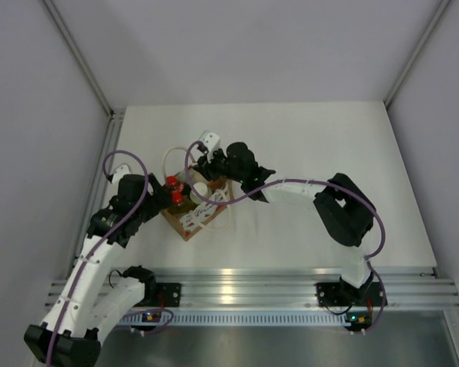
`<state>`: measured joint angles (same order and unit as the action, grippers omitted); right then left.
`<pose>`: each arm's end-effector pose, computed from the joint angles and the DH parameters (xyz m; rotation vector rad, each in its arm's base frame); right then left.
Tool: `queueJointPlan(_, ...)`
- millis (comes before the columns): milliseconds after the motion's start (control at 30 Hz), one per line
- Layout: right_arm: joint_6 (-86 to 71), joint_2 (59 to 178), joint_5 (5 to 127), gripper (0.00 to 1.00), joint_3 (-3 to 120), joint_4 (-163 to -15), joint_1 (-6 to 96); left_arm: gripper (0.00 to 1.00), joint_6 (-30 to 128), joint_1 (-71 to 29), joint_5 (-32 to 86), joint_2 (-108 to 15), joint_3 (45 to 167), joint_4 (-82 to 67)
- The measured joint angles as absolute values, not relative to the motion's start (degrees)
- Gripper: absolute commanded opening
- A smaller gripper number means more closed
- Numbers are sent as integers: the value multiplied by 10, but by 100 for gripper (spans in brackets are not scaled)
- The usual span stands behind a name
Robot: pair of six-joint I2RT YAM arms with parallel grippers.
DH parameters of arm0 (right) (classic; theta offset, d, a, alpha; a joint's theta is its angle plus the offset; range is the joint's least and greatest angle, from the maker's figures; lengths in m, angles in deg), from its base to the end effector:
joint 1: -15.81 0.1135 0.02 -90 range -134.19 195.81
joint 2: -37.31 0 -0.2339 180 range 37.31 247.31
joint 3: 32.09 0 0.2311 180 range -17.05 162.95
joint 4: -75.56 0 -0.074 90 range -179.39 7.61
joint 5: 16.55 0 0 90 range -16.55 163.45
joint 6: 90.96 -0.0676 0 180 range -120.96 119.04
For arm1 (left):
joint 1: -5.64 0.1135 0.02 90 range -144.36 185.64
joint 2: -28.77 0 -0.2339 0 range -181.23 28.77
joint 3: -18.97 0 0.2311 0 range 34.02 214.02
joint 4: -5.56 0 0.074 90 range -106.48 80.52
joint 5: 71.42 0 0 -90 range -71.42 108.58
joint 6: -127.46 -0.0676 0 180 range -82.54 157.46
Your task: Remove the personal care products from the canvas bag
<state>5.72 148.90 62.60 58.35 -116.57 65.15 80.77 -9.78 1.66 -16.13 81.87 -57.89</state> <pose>0.2902 0.3574 0.2256 -0.9594 1.4975 0.7073 0.1705 -0.0266 0.2512 -0.6970 2.2200 -0.1655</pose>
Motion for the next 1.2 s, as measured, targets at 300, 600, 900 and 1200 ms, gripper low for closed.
queueJointPlan(300, 60, 1469, 625, 0, 585, -1138, 651, 98, 808, -98, 16, -157, 819, -579)
queueJointPlan(600, 61, 1434, 616, 0, 630, -1077, 651, 98, 808, -98, 16, -149, 817, -579)
queueJointPlan(900, 60, 1428, 621, 0, 792, -959, 644, 98, 808, -98, 16, -147, 815, -579)
queueJointPlan(1200, 52, 1385, 628, 0, 870, -916, 579, 98, 809, -98, 14, -129, 812, -579)
